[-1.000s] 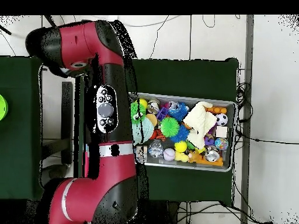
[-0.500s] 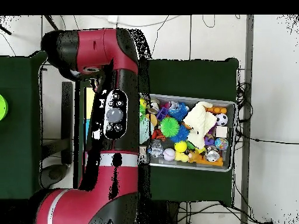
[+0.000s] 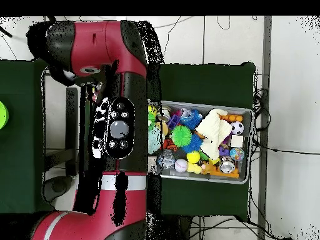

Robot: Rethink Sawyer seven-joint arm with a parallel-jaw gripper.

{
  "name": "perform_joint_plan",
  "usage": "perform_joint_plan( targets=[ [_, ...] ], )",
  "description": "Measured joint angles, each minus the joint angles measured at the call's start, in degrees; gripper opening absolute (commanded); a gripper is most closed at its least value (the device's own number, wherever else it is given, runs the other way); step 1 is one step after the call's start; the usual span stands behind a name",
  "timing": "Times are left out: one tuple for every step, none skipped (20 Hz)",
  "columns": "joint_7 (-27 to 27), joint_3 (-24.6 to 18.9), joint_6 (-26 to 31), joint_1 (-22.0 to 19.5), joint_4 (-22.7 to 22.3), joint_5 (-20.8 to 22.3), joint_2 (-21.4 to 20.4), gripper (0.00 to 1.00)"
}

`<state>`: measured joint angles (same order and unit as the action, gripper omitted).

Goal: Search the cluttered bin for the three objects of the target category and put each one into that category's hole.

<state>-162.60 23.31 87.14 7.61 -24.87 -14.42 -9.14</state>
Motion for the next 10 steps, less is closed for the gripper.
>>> perform_joint_plan(
  targets=[
    [0.0,0.0,0.0,0.1,0.0,0.0,-0.3,0.0],
    [0.0,0.0,0.0,0.3,-0.1,0.0,-0.7,0.0],
    [0.0,0.0,0.0,0.3,-0.2,0.0,-0.8,0.0],
    [0.0,0.0,0.0,0.4,-0.2,0.0,-1.0,0.0],
    [0.0,0.0,0.0,0.5,-0.4,0.0,-1.2,0.0],
    [0.0,0.0,0.0,0.6,-0.7,0.0,-1.4,0.0],
    [0.0,0.0,0.0,0.6,-1.1,0.0,-1.5,0.0],
    [0.0,0.0,0.0,0.7,-1.7,0.0,-1.7,0.0],
    [0.0,0.0,0.0,0.8,-2.4,0.1,-1.9,0.0],
    [0.0,0.0,0.0,0.9,-3.0,0.0,-2.1,0.0]
  ],
)
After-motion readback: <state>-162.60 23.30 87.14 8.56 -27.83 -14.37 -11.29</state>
